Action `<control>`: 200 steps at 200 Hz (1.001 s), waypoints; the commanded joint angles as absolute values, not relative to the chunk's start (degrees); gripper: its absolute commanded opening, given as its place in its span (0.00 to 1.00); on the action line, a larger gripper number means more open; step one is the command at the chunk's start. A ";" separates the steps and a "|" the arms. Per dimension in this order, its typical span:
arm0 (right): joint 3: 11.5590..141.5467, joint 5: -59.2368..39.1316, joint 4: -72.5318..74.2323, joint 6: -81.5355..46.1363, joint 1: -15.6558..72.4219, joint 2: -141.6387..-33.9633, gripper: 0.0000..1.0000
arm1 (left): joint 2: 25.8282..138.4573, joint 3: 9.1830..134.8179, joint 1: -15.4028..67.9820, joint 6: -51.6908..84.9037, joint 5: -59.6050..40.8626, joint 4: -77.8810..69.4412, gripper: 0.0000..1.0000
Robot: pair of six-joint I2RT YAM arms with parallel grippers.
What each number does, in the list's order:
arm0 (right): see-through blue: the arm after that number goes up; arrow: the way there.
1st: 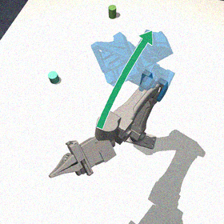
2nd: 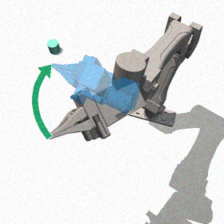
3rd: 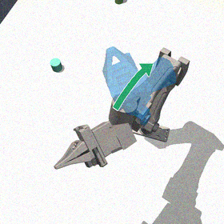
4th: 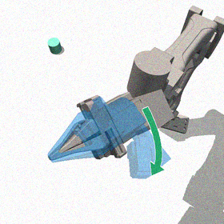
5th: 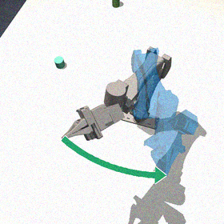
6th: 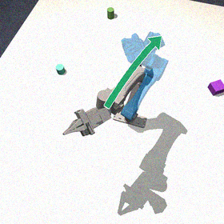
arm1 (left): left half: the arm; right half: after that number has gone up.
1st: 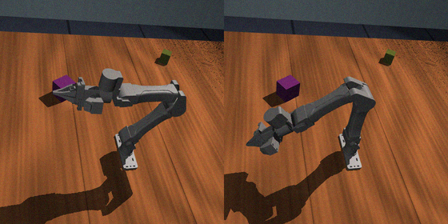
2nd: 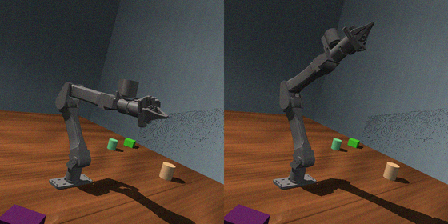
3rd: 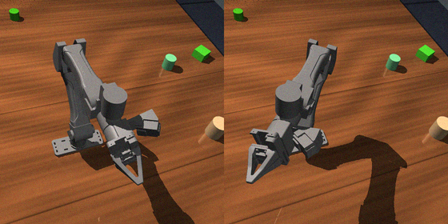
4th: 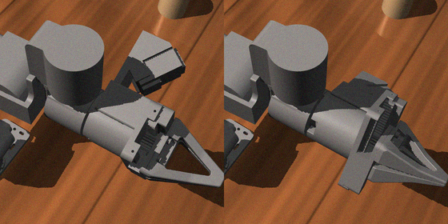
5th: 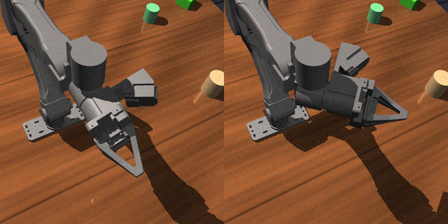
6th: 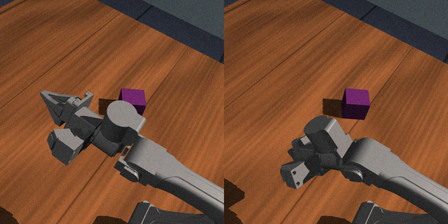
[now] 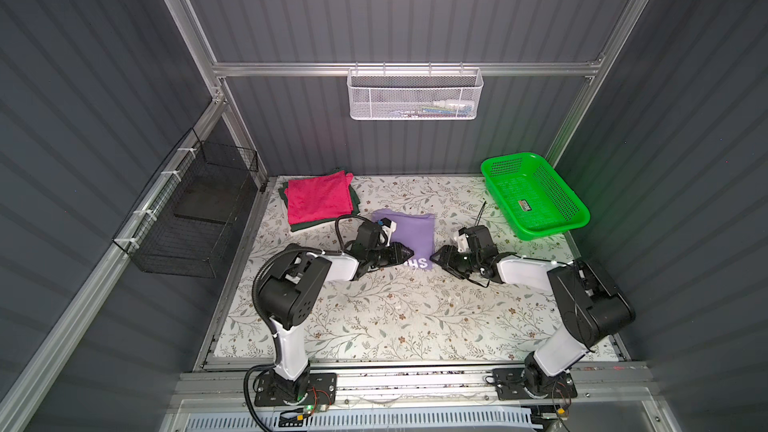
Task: Fold and stack the t-shirts
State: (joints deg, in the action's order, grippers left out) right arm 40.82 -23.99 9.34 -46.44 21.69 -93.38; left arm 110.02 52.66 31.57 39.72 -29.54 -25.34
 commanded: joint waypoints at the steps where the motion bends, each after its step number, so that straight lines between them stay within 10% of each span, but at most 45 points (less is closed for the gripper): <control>1: 38.85 -23.33 8.06 -45.77 20.22 -90.28 0.65 | 111.86 54.16 31.99 40.83 -30.38 -23.87 0.34; 111: 63.56 -27.30 2.52 -42.04 23.37 -103.10 0.67 | 98.26 53.23 21.09 28.85 -22.04 -7.36 0.43; 150: 70.67 -27.65 4.98 -44.60 25.87 -112.65 0.67 | 101.41 60.45 16.66 19.09 -22.87 3.96 0.76; 200: 70.20 -24.45 4.14 -43.85 25.81 -115.97 0.67 | 107.84 66.67 12.88 18.79 -23.53 7.03 0.79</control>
